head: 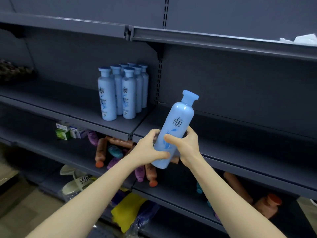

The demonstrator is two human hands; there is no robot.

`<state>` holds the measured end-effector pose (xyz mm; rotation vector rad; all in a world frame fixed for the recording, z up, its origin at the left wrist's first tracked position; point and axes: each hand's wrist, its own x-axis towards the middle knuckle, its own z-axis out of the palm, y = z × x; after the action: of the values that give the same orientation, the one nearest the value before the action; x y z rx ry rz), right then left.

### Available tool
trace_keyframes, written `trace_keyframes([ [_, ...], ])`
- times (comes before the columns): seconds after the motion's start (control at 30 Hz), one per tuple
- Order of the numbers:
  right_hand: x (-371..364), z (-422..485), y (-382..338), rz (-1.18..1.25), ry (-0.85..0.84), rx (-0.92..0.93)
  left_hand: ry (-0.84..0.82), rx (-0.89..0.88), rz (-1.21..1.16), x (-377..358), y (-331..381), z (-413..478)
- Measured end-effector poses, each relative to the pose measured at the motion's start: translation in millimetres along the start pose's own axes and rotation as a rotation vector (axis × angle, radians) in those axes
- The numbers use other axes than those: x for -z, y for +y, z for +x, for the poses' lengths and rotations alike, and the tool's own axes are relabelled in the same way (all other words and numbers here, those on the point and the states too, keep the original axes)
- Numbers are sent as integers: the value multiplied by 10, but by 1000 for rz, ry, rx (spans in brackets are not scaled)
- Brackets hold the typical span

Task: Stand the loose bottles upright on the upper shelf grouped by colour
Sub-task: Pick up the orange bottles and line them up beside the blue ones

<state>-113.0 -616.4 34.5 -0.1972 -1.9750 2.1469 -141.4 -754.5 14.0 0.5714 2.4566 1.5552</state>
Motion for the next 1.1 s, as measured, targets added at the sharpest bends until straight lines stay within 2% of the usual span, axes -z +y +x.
trace_keyframes([
  [0.43,-818,263,128,-264,-65,122,176,-72,-98,660,-431,166],
  [0.57,-1175,411,139,-344,15,169,166,-87,-100,960,-588,368],
  [0.83,-1782,843,178,-463,205,130,67,-147,-69,1518,-893,828],
  [1.1,-2051,1082,289,-519,315,115,24,-148,-44,1697,-1072,1071],
])
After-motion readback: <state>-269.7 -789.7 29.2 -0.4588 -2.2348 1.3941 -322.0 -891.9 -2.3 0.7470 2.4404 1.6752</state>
